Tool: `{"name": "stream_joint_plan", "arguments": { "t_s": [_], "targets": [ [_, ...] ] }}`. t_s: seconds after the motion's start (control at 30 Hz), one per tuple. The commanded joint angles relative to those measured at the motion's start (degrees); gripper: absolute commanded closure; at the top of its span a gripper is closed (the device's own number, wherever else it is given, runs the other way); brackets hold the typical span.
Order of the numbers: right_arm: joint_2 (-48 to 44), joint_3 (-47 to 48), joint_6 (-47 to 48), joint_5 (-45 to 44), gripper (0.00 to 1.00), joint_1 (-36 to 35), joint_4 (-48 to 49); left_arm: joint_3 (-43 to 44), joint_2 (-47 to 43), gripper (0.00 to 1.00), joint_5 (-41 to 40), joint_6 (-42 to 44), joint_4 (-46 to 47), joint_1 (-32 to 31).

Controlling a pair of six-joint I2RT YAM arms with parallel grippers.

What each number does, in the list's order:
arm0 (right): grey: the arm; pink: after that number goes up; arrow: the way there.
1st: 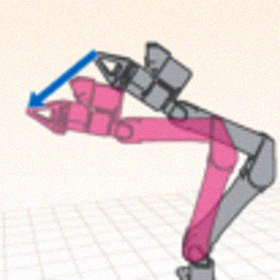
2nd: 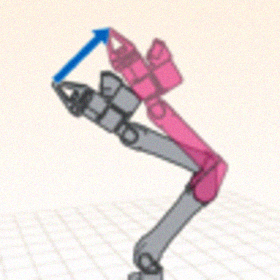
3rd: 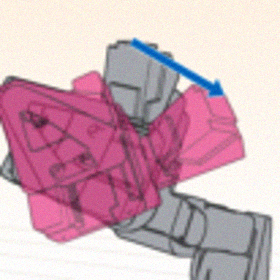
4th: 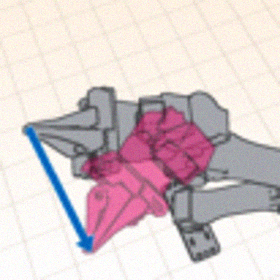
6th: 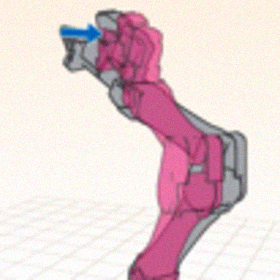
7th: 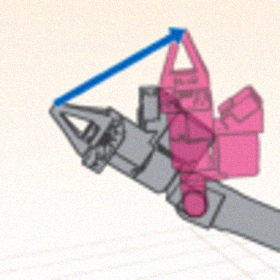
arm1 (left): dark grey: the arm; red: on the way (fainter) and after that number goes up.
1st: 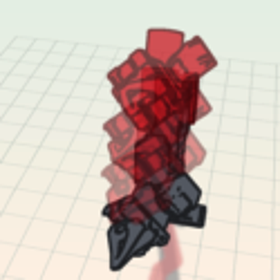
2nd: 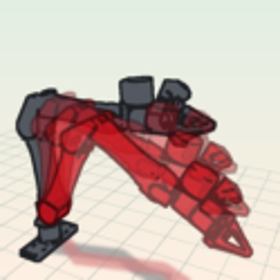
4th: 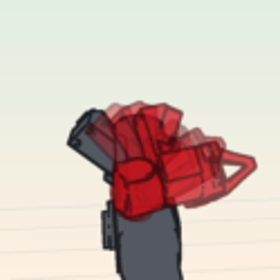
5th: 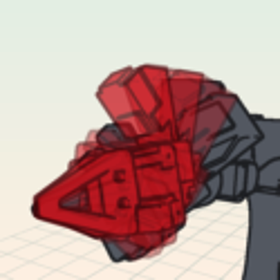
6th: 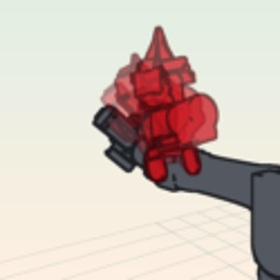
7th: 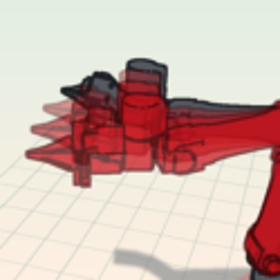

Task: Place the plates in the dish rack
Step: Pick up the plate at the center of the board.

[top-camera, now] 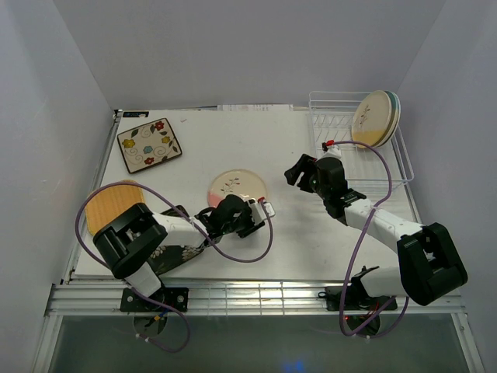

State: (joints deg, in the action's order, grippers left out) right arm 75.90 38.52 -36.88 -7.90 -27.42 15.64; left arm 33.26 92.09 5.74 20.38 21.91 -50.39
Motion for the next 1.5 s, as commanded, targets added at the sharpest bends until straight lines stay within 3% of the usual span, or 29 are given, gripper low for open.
{"name": "stream_joint_plan", "arguments": {
  "t_s": [0.0, 0.1, 0.2, 0.43, 0.83, 1.13, 1.47],
  "targets": [
    [-0.3, 1.9, 0.8, 0.6, 0.28, -0.3, 3.4, 2.1, 1.4, 0.48, -0.6, 1.2, -0.6, -0.1],
    [-0.4, 1.7, 0.9, 0.8, 0.28, -0.3, 3.7, 2.6, 2.9, 0.51, -0.5, 1.7, -0.6, -0.1],
    [-0.7, 1.6, 1.1, 0.9, 0.28, -0.3, 3.9, 2.9, 3.4, 0.60, -0.5, 1.7, -0.6, -0.1],
    [-1.0, 1.2, 1.2, 1.2, 0.28, -0.3, 4.5, 2.5, 3.1, 1.00, 1.1, 2.5, -0.9, -0.1],
    [5.3, 7.4, 0.9, 7.3, 0.27, -0.9, -0.6, 2.6, -0.6, 1.00, -0.4, 0.5, -0.9, 1.3],
    [8.3, 10.2, 0.7, 9.5, 0.26, -3.1, -1.0, 4.0, -2.3, 1.00, 0.1, -3.0, -0.9, 5.9],
    [18.0, 16.0, -0.8, 15.5, 0.25, -3.8, 0.3, 4.7, -5.1, 1.00, 0.8, -6.2, -0.8, 11.0]
  ]
}}
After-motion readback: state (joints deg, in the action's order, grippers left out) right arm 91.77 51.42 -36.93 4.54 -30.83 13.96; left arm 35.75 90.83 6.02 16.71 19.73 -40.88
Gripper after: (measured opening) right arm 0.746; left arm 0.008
